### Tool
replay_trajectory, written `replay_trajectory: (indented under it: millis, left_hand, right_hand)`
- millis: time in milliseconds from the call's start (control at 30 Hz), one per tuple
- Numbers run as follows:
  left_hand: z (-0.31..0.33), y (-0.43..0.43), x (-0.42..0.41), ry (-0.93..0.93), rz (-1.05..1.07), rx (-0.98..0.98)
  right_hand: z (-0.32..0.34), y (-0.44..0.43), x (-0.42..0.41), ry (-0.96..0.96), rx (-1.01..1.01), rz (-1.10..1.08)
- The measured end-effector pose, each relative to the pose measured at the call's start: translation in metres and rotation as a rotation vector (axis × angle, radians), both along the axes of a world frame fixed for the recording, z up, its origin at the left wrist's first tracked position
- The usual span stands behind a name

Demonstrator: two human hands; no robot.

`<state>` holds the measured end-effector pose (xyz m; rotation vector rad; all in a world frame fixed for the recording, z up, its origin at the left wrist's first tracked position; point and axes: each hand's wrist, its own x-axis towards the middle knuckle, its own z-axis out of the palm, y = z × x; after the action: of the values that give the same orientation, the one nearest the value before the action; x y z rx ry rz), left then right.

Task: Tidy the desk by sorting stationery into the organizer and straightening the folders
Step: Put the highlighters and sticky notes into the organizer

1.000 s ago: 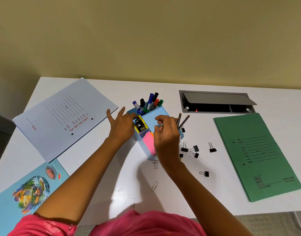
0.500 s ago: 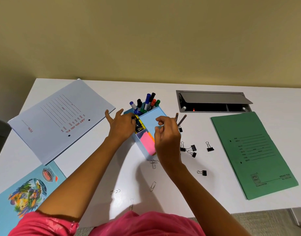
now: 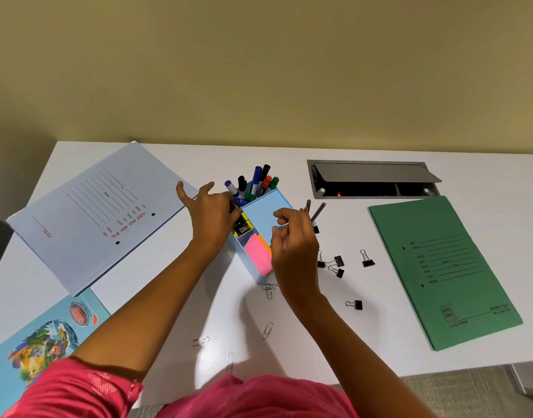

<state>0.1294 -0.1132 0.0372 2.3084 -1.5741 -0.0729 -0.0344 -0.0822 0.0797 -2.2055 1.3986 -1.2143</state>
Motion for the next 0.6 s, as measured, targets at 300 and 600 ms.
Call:
replay_trajectory:
  millis: [300, 600]
  left_hand:
    - [-0.009, -0.005, 0.0, -0.046, 0.051, 0.138]
    - [-0.013, 0.001, -0.005, -0.126, 0.047, 0.07]
  right_hand:
    - [-0.009, 0.001, -0.004, -0.047, 0.027, 0.003]
    - [-0.01, 0.004, -0.009, -0.034, -0.014, -0.001]
